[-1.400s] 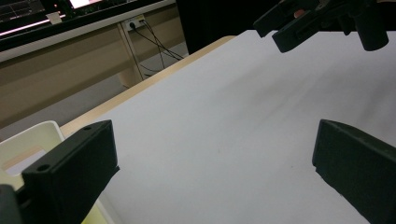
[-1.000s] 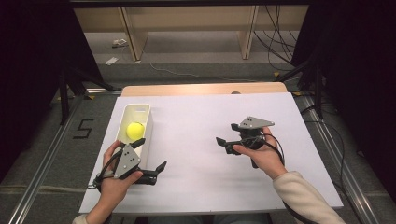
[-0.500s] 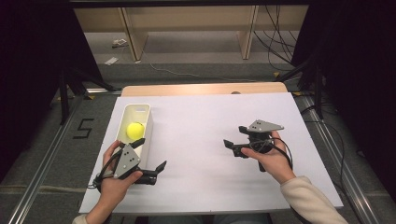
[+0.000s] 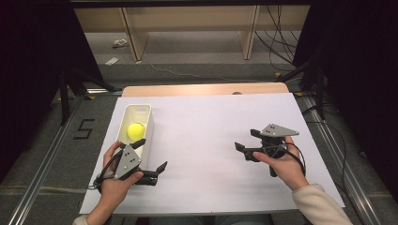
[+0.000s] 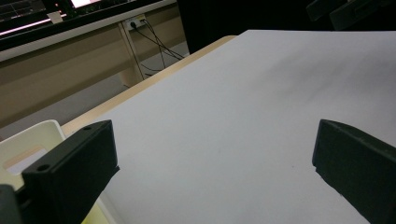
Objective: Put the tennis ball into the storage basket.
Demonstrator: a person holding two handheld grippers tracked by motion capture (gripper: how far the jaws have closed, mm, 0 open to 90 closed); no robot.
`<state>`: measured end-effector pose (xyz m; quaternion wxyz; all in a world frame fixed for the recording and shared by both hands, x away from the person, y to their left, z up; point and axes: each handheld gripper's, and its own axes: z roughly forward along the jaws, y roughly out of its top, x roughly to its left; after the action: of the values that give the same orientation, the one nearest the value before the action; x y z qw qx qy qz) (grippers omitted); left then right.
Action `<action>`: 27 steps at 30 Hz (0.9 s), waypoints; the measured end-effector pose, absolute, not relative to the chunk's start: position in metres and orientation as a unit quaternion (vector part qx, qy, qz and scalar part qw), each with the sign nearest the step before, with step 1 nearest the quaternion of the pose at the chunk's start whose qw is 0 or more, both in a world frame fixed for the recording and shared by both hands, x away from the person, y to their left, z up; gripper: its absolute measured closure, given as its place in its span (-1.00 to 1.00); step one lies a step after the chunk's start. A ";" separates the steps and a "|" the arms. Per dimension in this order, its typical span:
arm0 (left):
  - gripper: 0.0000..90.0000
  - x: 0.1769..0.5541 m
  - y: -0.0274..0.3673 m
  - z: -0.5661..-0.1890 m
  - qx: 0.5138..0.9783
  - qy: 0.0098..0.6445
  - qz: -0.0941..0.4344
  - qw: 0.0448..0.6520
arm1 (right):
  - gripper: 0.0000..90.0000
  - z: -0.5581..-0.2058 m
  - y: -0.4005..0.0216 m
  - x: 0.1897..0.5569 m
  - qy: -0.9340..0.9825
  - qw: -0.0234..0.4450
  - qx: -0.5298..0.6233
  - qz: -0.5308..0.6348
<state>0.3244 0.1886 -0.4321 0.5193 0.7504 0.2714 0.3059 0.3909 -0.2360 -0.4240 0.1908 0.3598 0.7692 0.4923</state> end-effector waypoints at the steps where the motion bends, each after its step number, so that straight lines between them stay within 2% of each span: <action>1: -1.00 0.324 0.189 -0.432 0.750 0.271 0.306 0.519 | -0.60 -0.424 -0.237 0.390 0.769 0.191 0.361 0.492; 27: -1.00 0.325 0.188 -0.432 0.752 0.271 0.304 0.519 | -0.61 -0.435 -0.254 0.375 0.768 0.193 0.370 0.485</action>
<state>0.3246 0.1882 -0.4325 0.5187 0.7517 0.2707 0.3044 0.3753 -0.2537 -0.4347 0.1925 0.3698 0.7685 0.4854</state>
